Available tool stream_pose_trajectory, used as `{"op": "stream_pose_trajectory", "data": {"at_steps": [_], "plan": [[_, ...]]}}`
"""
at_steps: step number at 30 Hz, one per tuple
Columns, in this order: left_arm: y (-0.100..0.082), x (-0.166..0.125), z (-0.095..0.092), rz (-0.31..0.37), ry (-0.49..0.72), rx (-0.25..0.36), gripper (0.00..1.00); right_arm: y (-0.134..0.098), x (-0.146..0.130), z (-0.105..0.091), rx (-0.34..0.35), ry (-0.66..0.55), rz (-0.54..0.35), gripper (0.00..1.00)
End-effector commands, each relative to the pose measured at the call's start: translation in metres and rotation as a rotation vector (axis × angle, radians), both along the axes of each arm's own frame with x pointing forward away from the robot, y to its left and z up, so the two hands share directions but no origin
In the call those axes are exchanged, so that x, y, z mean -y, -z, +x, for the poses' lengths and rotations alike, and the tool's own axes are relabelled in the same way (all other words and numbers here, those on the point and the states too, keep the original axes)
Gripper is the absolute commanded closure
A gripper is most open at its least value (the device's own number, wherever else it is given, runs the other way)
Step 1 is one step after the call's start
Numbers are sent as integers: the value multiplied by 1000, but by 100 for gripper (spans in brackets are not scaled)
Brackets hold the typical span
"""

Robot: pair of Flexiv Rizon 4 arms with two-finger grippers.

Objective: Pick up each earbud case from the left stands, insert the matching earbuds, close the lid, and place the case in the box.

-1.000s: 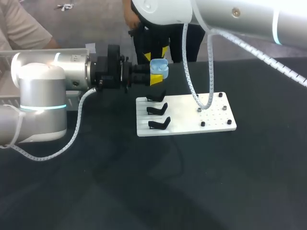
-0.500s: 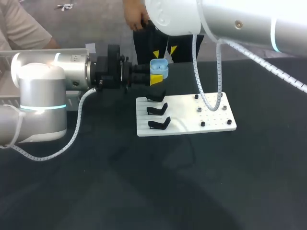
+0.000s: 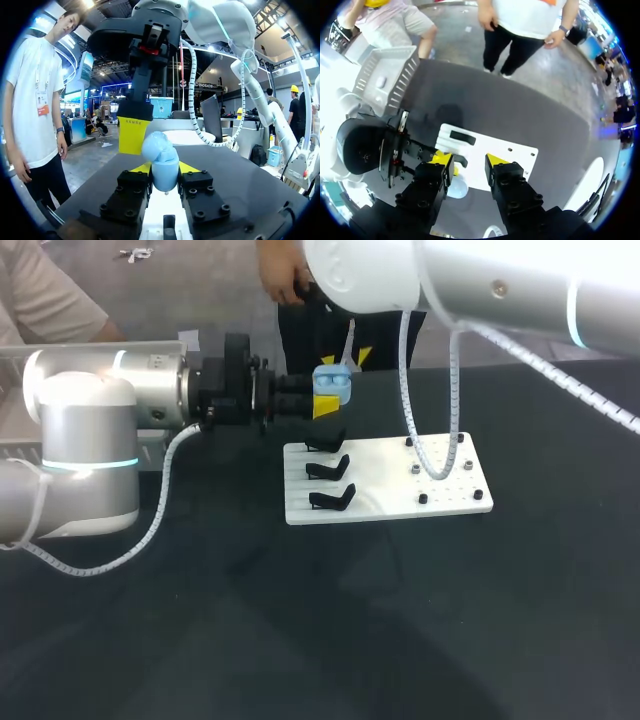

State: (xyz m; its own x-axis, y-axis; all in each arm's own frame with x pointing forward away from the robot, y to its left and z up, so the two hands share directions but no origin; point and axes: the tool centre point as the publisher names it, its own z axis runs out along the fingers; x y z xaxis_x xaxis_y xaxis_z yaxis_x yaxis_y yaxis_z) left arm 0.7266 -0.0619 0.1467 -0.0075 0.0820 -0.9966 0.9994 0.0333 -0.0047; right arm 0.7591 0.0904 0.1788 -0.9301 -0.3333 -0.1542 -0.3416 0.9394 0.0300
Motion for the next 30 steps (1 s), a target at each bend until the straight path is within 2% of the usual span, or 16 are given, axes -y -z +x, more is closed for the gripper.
{"op": "stream_pose_trajectory", "data": {"at_steps": [1, 7, 14, 17, 22, 24, 25, 26, 30], "plan": [[1, 0, -1, -4, -6, 5, 100, -1, 7, -13, 37, 23, 25, 61], [1, 0, -1, -4, -6, 5, 100, -10, 13, -18, 73, 68, 65, 62], [1, 0, -1, -4, -6, 5, 100, -4, 9, -17, 55, 64, 53, 57], [1, 0, -1, -4, -6, 5, 100, -10, 11, -18, 98, 94, 60, 58], [1, 0, -1, -4, -6, 5, 100, -30, 30, -21, 179, 175, 109, 59], [1, 0, -1, -4, -6, 5, 100, -36, 38, -25, 214, 188, 128, 50], [1, 0, -1, -4, -6, 5, 100, -39, 40, -27, 214, 184, 142, 20], [1, 0, -1, -4, -6, 5, 100, -41, 43, -30, 227, 185, 148, 0], [-14, -48, 0, 5, -109, 44, 100, -42, 53, -41, 249, 193, 143, 0]]}}
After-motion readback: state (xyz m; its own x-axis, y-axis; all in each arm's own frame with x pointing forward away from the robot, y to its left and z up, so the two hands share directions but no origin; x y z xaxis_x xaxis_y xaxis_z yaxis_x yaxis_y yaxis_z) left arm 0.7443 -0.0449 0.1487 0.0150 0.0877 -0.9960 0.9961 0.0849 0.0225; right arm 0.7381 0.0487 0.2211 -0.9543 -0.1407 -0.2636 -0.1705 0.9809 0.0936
